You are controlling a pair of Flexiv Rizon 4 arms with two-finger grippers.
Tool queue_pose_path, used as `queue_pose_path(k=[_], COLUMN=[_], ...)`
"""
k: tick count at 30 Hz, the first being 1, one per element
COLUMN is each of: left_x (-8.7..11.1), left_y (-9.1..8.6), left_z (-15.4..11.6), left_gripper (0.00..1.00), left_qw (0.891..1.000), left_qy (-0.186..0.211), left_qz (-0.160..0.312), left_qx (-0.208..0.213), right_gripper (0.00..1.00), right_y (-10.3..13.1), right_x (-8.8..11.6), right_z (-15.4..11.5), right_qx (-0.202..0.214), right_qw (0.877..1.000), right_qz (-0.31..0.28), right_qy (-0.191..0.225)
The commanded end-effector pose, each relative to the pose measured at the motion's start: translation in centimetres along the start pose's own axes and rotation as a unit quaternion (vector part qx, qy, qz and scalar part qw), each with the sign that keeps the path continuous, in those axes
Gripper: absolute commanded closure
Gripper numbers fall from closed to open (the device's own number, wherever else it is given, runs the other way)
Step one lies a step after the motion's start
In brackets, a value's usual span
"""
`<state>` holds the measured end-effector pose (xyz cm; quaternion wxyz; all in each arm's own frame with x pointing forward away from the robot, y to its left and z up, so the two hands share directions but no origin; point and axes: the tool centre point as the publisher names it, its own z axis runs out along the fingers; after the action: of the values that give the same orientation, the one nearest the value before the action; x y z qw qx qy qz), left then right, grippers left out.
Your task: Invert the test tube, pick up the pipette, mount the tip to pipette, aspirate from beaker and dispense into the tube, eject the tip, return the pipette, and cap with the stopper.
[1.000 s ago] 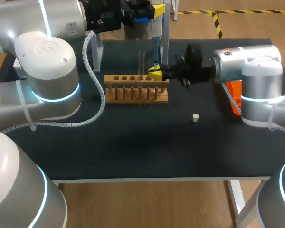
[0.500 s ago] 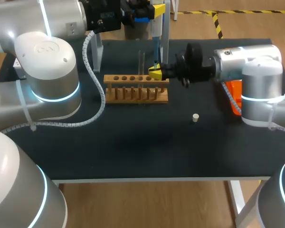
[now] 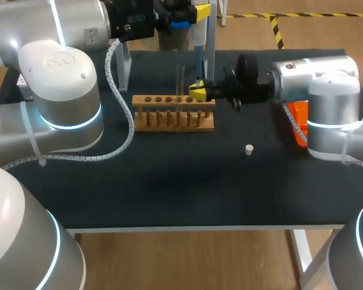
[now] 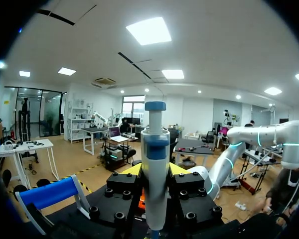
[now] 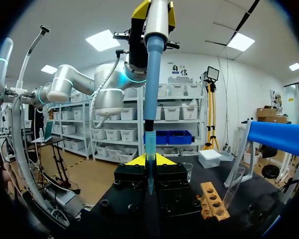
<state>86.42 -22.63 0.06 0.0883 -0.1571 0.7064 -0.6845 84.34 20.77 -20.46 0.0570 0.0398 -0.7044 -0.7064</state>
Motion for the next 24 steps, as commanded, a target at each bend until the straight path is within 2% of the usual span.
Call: queue_pose_path(k=[1, 24], left_x=[-0.04, -0.04], left_y=[0.07, 0.07], left_z=[0.07, 0.07], left_gripper=[1.0, 1.0], left_qw=[1.0, 1.0], left_qy=[0.0, 0.0], left_qz=[0.0, 0.0], left_qx=[-0.001, -0.001], right_gripper=[1.0, 1.0], right_y=[0.22, 0.61], right_x=[0.03, 0.35], right_z=[0.03, 0.27], right_qx=[0.001, -0.003], right_qw=[1.0, 1.0], right_qz=[0.0, -0.003], right_qy=[0.002, 0.004])
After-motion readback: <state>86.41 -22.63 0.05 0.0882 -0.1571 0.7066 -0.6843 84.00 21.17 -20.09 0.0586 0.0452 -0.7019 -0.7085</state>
